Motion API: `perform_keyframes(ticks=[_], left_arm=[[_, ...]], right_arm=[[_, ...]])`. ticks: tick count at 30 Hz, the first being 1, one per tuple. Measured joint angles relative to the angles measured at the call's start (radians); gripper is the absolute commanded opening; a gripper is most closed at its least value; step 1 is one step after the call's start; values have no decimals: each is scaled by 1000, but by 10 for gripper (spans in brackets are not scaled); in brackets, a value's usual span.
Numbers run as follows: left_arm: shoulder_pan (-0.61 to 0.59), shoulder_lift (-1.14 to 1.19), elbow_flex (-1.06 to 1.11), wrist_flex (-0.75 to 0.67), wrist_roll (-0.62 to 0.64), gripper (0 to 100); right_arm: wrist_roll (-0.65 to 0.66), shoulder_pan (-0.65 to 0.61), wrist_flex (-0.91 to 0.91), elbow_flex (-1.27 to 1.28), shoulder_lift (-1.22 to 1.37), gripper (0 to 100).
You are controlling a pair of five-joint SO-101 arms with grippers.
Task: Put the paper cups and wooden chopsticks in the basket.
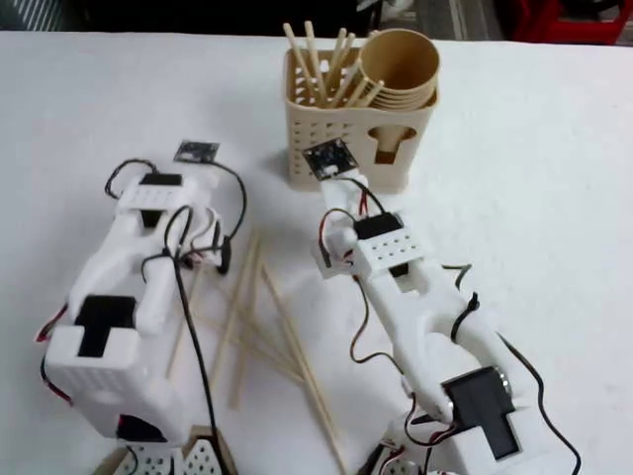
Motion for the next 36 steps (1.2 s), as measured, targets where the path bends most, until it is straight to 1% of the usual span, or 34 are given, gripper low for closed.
perform_keyframes(ticks=[4, 12, 18, 23, 36], left_arm=[[14, 28, -54, -2, 15, 103], [49, 95, -158, -2, 20, 95], [49, 132, -218, -2, 21, 22], [49, 133, -256, 0, 21, 24], [49, 133, -488, 190, 21, 28]], right_arm=[[0, 0, 0, 0, 0, 18], [0, 0, 0, 0, 0, 18], [0, 0, 0, 0, 0, 18], [0, 0, 0, 0, 0, 18], [0, 0, 0, 0, 0, 18]])
